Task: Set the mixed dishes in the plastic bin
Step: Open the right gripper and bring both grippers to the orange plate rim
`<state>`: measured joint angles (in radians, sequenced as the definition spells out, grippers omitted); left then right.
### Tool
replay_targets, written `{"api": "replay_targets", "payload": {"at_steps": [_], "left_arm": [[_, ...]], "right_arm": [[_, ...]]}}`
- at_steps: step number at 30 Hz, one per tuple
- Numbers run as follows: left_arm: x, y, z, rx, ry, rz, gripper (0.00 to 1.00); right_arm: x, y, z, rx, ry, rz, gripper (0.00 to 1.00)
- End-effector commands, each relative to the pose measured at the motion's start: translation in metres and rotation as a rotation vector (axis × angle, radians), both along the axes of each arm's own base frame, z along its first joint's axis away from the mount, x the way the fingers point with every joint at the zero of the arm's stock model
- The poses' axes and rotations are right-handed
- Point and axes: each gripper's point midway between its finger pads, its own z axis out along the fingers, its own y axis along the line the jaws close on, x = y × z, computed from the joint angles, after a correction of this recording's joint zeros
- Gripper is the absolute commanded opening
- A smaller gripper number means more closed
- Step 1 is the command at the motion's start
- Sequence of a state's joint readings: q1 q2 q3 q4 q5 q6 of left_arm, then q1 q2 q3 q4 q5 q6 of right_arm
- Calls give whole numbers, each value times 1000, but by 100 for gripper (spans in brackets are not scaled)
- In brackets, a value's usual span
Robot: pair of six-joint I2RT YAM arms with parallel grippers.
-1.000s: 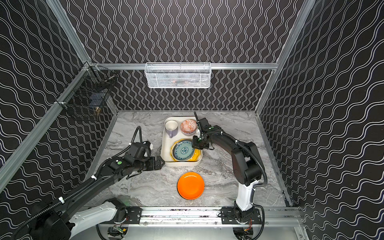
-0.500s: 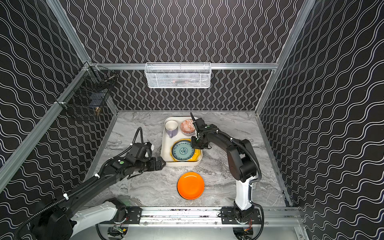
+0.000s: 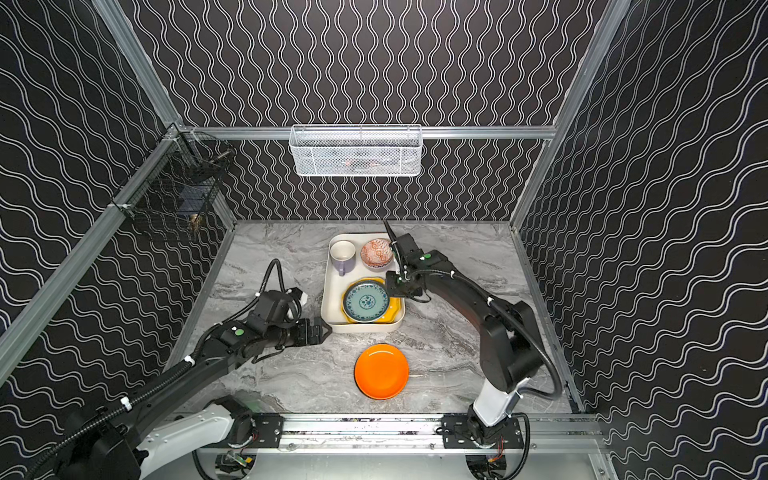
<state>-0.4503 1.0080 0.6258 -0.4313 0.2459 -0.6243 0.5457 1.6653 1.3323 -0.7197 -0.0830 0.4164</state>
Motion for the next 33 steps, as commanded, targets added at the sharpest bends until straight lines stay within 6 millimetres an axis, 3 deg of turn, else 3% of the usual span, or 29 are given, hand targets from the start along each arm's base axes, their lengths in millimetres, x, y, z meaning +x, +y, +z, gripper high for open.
{"api": "replay_targets", "payload": {"at_steps": [1, 6, 9, 14, 20, 26, 33], "left_arm": [[-8, -11, 2, -88, 6, -13, 91], [-32, -19, -4, -79, 8, -41, 83], [-49, -30, -13, -69, 5, -61, 82], [-78, -49, -36, -69, 26, -102, 75], [-94, -67, -49, -3, 19, -148, 68], [-89, -86, -44, 13, -12, -163, 66], [-85, -92, -51, 31, -10, -160, 65]], "right_arm": [[-28, -12, -5, -26, 21, -25, 26], [-80, -24, -25, -53, 39, -31, 26], [-109, -31, -48, -67, 70, -36, 26], [-138, -36, -67, -46, 79, -44, 26], [-155, -37, -76, -11, 76, -38, 26], [-164, -35, -88, -16, 93, -12, 24], [-168, -35, -101, -29, 110, 12, 22]]}}
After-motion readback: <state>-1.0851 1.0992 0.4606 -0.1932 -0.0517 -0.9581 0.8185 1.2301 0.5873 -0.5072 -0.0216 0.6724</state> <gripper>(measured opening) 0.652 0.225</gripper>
